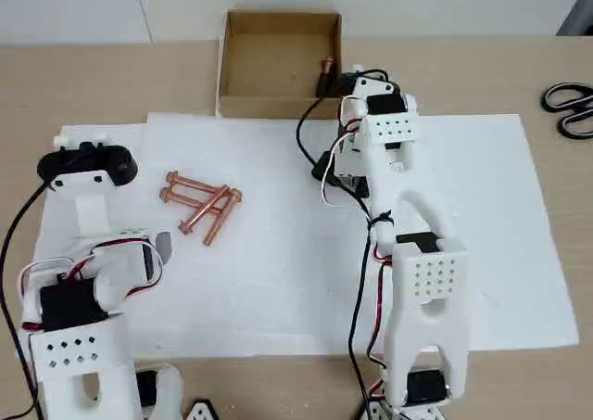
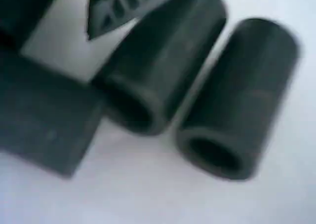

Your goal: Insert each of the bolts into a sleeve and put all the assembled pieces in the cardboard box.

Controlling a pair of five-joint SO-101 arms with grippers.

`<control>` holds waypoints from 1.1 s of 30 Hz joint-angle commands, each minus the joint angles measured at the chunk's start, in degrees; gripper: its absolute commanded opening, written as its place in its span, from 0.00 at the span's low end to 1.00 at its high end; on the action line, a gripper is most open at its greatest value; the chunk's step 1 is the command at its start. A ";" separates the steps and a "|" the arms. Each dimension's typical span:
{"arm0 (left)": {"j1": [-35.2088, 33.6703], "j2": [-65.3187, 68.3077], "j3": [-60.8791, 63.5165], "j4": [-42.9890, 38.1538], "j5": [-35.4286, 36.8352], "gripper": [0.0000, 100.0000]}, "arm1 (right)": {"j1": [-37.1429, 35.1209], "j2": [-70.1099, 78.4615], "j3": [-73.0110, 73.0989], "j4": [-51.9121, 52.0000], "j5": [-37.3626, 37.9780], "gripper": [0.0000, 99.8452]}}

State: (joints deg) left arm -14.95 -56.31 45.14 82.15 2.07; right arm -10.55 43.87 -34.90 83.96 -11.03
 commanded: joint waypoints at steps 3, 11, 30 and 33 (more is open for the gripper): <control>0.09 -0.53 -0.31 0.00 -0.53 0.21 | 1.10 0.31 -0.26 -0.57 -0.09 0.04; 0.18 -0.53 -0.48 0.00 -0.53 0.21 | 3.21 -1.01 -0.44 5.67 5.01 0.00; 3.16 34.11 -24.92 4.84 -2.64 0.21 | 6.02 -31.60 0.79 14.73 20.92 0.00; 7.12 40.88 -29.23 4.57 -3.69 0.21 | 6.37 -31.96 3.52 14.73 20.84 0.00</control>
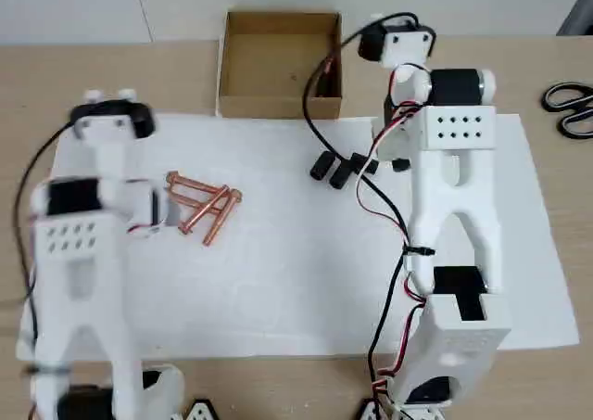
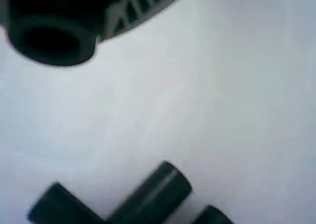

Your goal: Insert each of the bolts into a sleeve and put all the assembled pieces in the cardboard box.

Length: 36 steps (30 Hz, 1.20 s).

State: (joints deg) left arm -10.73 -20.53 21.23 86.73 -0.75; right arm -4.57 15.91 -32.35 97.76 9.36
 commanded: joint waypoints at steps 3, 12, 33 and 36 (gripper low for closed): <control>6.77 9.23 -8.48 -0.18 1.05 0.21 | 0.31 -4.09 2.81 0.84 0.44 0.00; 4.40 17.76 -9.89 -11.34 17.85 0.21 | 0.13 -4.09 3.25 1.01 0.35 0.00; 0.35 19.60 -4.70 -17.32 45.45 0.21 | 0.04 -4.09 4.40 0.92 -1.23 0.00; 0.35 19.60 -1.54 -21.89 49.93 0.21 | -0.04 -4.09 4.40 0.92 -1.23 0.00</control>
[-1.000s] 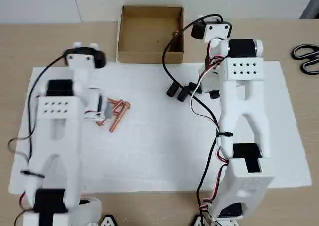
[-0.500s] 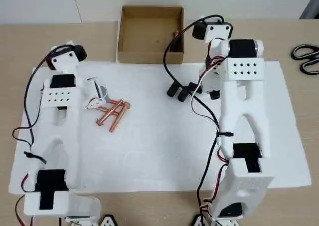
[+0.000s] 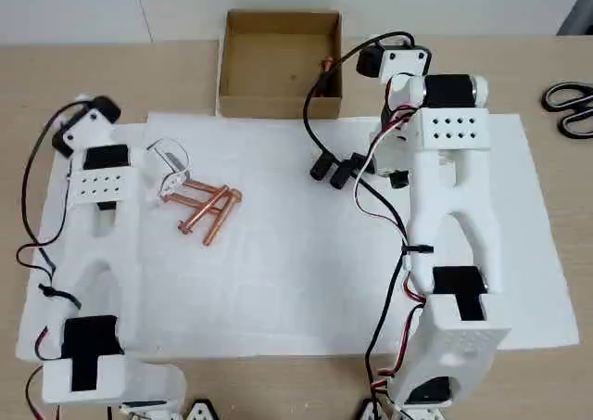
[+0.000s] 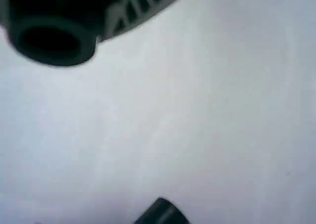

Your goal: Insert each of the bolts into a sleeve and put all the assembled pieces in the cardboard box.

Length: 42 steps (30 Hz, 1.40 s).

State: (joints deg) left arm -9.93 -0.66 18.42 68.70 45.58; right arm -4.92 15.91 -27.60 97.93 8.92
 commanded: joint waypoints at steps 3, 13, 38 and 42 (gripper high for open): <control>-0.44 -0.26 3.74 -7.91 5.63 0.21 | 0.31 -4.09 -0.35 0.75 -0.79 0.00; -0.35 -0.26 10.86 -15.38 7.21 0.21 | 0.31 -3.82 -0.26 0.75 -0.88 0.00; -0.62 -0.18 15.96 -21.54 7.30 0.16 | 0.31 -3.74 -0.26 0.84 -0.88 0.00; -0.62 3.34 15.52 -22.77 7.03 0.08 | 0.31 -3.74 -0.26 0.84 -0.88 0.00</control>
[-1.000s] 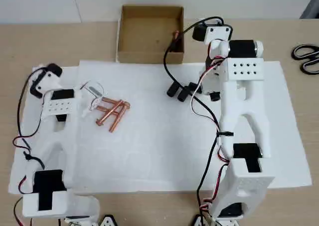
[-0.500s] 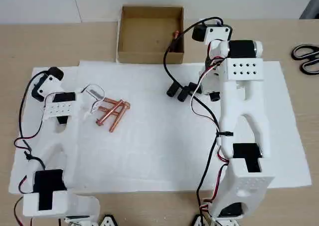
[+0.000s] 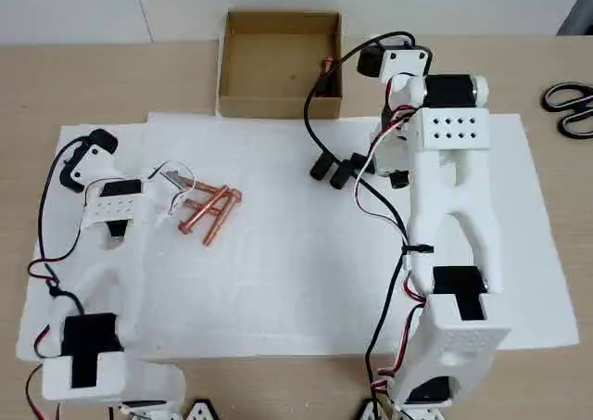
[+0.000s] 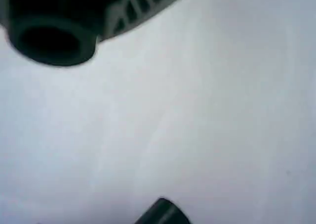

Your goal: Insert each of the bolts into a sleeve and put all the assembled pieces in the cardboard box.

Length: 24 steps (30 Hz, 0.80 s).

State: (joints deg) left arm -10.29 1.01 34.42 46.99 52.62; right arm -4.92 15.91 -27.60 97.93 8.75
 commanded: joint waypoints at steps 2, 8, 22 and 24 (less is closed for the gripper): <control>-0.18 4.66 -2.07 -0.70 0.00 0.08 | 0.57 -3.74 -0.26 0.84 -0.70 0.00; -0.09 7.74 -6.81 3.43 0.00 0.08 | 0.66 -3.74 -0.26 0.84 -0.70 0.00; 0.00 7.38 -14.02 9.14 -2.46 0.01 | 0.66 -3.65 -0.26 0.84 -0.70 0.00; 0.09 7.38 -14.81 9.93 -3.78 0.01 | 0.66 -3.65 -0.26 0.84 -0.70 0.00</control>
State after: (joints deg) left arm -10.20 8.84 22.46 55.69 50.59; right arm -4.92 15.91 -27.60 97.93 8.75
